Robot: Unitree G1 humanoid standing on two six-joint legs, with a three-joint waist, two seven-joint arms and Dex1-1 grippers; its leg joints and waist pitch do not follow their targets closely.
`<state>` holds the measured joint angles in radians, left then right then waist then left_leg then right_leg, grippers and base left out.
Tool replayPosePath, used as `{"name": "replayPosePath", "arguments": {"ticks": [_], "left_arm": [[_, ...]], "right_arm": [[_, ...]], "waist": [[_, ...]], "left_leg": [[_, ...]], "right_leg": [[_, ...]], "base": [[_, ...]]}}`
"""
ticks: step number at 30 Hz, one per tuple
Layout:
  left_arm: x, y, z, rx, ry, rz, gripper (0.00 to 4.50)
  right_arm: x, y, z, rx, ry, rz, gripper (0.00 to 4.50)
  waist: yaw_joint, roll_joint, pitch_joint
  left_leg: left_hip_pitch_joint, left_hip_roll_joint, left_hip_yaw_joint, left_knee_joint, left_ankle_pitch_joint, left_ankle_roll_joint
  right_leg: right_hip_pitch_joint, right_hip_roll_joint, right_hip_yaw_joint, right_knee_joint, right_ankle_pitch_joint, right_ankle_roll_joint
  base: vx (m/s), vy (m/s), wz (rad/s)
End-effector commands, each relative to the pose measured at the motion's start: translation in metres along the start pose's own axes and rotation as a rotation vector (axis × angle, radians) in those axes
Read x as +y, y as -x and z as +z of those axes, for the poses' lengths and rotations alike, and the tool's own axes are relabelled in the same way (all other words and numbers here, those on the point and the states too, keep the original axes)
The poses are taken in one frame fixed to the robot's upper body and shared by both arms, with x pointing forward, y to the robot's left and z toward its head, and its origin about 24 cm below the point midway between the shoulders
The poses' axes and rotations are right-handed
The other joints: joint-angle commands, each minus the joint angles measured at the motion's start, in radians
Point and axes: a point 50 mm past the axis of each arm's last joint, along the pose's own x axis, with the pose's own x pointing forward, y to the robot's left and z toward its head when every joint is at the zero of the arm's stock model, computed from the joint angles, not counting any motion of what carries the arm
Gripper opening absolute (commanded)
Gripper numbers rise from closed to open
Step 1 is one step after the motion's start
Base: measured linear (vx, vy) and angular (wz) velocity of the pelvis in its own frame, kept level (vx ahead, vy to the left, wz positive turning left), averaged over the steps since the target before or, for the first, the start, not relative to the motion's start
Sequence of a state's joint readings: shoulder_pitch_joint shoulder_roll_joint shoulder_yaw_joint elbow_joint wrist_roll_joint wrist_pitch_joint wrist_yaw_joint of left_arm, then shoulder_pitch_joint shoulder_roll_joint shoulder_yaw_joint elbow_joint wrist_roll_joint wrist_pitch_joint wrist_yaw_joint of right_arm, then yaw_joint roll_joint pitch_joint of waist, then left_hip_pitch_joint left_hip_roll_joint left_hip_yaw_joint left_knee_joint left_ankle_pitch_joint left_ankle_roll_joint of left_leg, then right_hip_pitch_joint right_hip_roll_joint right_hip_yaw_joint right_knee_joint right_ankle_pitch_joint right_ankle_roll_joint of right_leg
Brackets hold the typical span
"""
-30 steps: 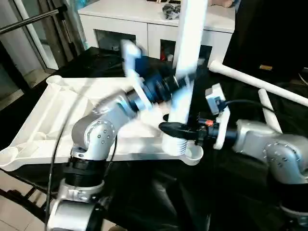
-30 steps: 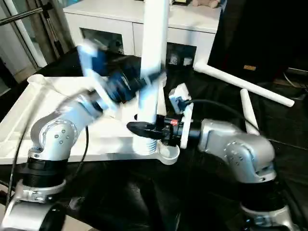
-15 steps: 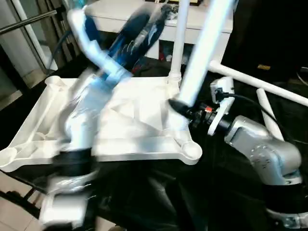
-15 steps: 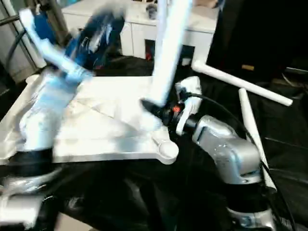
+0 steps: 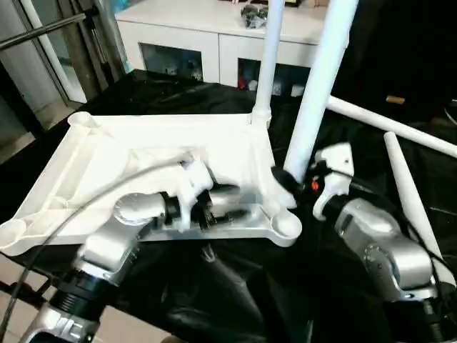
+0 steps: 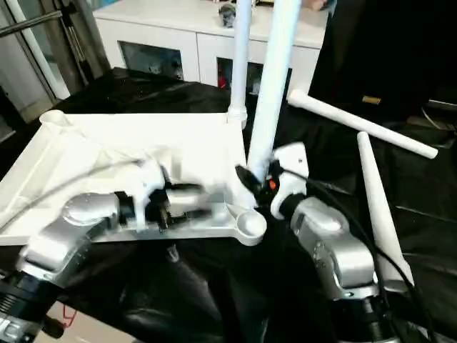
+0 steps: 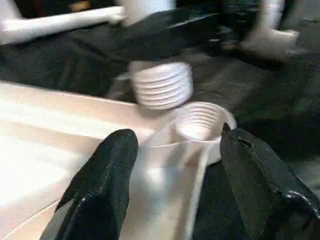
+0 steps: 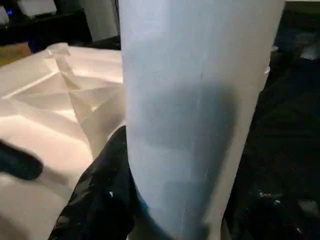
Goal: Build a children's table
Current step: Insert table leg to table base
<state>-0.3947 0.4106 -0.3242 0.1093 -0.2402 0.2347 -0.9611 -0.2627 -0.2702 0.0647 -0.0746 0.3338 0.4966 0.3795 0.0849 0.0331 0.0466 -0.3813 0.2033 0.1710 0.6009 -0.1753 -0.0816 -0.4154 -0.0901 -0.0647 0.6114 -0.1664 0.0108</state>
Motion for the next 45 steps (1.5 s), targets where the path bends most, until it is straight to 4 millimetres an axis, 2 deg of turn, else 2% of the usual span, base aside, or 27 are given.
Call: {"name": "replayPosePath", "arguments": {"ticks": [1,2,3,4,5,6,7,8,9,14,19,27,28,29,34,39,41,45], "left_arm": [[0.003,-0.004,-0.014,0.095,-0.029,-0.028,3.07],[0.003,-0.004,-0.014,0.095,-0.029,-0.028,3.07],[0.005,-0.004,-0.016,0.107,-0.032,-0.025,3.07],[0.009,-0.003,-0.018,0.128,-0.020,-0.025,2.89],[0.012,-0.002,-0.020,0.147,-0.016,-0.028,2.78],[0.013,-0.001,-0.023,0.168,-0.008,-0.040,2.70],[0.014,0.000,-0.025,0.180,-0.003,-0.048,2.70],[0.015,0.001,-0.027,0.197,-0.005,-0.055,2.64],[0.015,0.002,-0.028,0.203,-0.006,-0.059,2.50],[0.019,0.002,-0.034,0.228,-0.014,-0.077,2.04],[0.019,0.001,-0.034,0.237,-0.027,-0.131,1.57],[0.024,0.000,-0.040,0.295,-0.055,-0.141,0.91],[0.024,0.001,-0.041,0.310,-0.062,-0.149,0.91],[0.024,0.001,-0.041,0.321,-0.068,-0.153,0.69],[0.030,0.002,-0.038,0.312,-0.069,-0.126,0.47],[0.036,0.001,-0.034,0.302,-0.004,-0.076,0.05],[0.038,-0.003,-0.029,0.259,0.037,-0.051,0.01],[0.043,-0.013,-0.020,0.186,0.059,0.012,0.00]], "right_arm": [[0.005,0.001,-0.001,-0.011,0.039,0.022,1.91],[0.005,0.001,-0.001,-0.011,0.039,0.022,1.91],[0.006,0.001,0.000,-0.018,0.047,0.027,1.91],[0.007,0.001,0.001,-0.031,0.045,0.029,1.91],[0.007,0.002,0.002,-0.039,0.042,0.026,1.91],[0.007,0.002,0.003,-0.045,0.038,0.020,1.91],[0.007,0.003,0.003,-0.049,0.036,0.016,1.91],[0.006,0.003,0.004,-0.052,0.034,0.012,1.91],[0.006,0.003,0.004,-0.053,0.034,0.011,1.91],[0.006,0.006,0.004,-0.068,0.038,0.010,1.91],[0.005,0.007,0.004,-0.070,0.035,0.002,1.91],[0.006,0.006,0.006,-0.074,0.035,0.007,1.91],[0.005,0.006,0.006,-0.074,0.036,0.009,1.91],[0.005,0.006,0.006,-0.074,0.035,0.011,1.91],[0.006,0.005,0.010,-0.084,0.020,0.034,1.91],[0.008,0.003,0.013,-0.062,-0.008,0.117,1.91],[0.007,0.002,0.015,-0.053,-0.012,0.136,1.91],[0.001,-0.006,0.017,-0.021,0.035,0.145,1.91]], "waist": [[-0.006,-0.001,-0.063],[-0.007,0.004,-0.062],[-0.008,0.003,-0.064],[-0.009,0.006,-0.064],[-0.010,0.003,-0.064],[-0.010,0.012,-0.065],[-0.011,0.008,-0.065],[-0.012,0.014,-0.064],[-0.014,0.011,-0.064],[-0.024,0.016,-0.068],[-0.025,0.019,-0.068],[-0.025,0.020,-0.067],[-0.024,0.023,-0.067],[-0.025,0.022,-0.065],[-0.027,0.017,-0.064],[-0.025,0.019,-0.063],[-0.027,0.015,-0.063],[-0.028,0.013,-0.067]], "left_leg": [[0.017,0.009,0.001,-0.078,-0.280,-0.030],[0.019,0.007,0.001,-0.078,-0.294,-0.034],[0.018,0.008,-0.001,-0.078,-0.294,-0.036],[0.018,0.009,-0.001,-0.079,-0.301,-0.038],[0.018,0.007,-0.001,-0.079,-0.302,-0.037],[0.019,0.008,-0.003,-0.080,-0.305,-0.038],[0.018,0.008,-0.004,-0.080,-0.309,-0.038],[0.019,0.008,-0.005,-0.081,-0.312,-0.037],[0.018,0.008,-0.004,-0.080,-0.312,-0.036],[0.013,0.007,-0.005,-0.079,-0.297,-0.028],[0.014,0.010,-0.004,-0.078,-0.286,-0.021],[0.014,0.008,-0.004,-0.077,-0.288,-0.015],[0.015,0.009,-0.005,-0.079,-0.293,-0.017],[0.015,0.010,-0.005,-0.079,-0.303,-0.020],[0.016,0.008,-0.004,-0.080,-0.319,-0.016],[0.018,0.009,-0.005,-0.080,-0.327,-0.012],[0.012,0.008,-0.005,-0.079,-0.307,-0.011],[0.010,0.005,-0.003,-0.074,-0.271,-0.001]], "right_leg": [[0.048,-0.034,0.037,-0.083,-0.336,-0.122],[0.045,-0.034,0.037,-0.088,-0.359,-0.108],[0.048,-0.035,0.037,-0.087,-0.355,-0.107],[0.046,-0.034,0.037,-0.088,-0.354,-0.105],[0.047,-0.034,0.036,-0.089,-0.353,-0.106],[0.046,-0.033,0.035,-0.088,-0.350,-0.112],[0.048,-0.034,0.035,-0.086,-0.348,-0.117],[0.047,-0.035,0.034,-0.086,-0.349,-0.123],[0.047,-0.035,0.035,-0.087,-0.345,-0.125],[0.052,-0.035,0.034,-0.084,-0.306,-0.144],[0.053,-0.037,0.035,-0.078,-0.265,-0.174],[0.054,-0.039,0.035,-0.084,-0.308,-0.163],[0.052,-0.038,0.034,-0.083,-0.310,-0.164],[0.052,-0.039,0.034,-0.083,-0.312,-0.166],[0.051,-0.040,0.034,-0.090,-0.372,-0.151],[0.049,-0.040,0.033,-0.091,-0.390,-0.152],[0.054,-0.040,0.032,-0.089,-0.380,-0.155],[0.056,-0.041,0.032,-0.088,-0.357,-0.161]], "base": [[0.000,0.000,0.00],[0.000,0.000,0.00],[0.000,0.000,0.00],[0.000,0.000,0.00],[0.000,0.000,0.00],[0.000,0.000,0.00],[0.000,0.000,0.00],[0.000,0.000,0.00],[0.000,0.000,0.00],[0.000,0.000,0.00],[0.000,0.000,0.00],[0.000,0.000,0.00],[0.000,0.000,0.00],[0.000,0.000,0.00],[0.000,0.000,0.00],[0.000,0.000,0.00],[0.000,0.000,0.00],[0.000,0.000,0.00]]}}
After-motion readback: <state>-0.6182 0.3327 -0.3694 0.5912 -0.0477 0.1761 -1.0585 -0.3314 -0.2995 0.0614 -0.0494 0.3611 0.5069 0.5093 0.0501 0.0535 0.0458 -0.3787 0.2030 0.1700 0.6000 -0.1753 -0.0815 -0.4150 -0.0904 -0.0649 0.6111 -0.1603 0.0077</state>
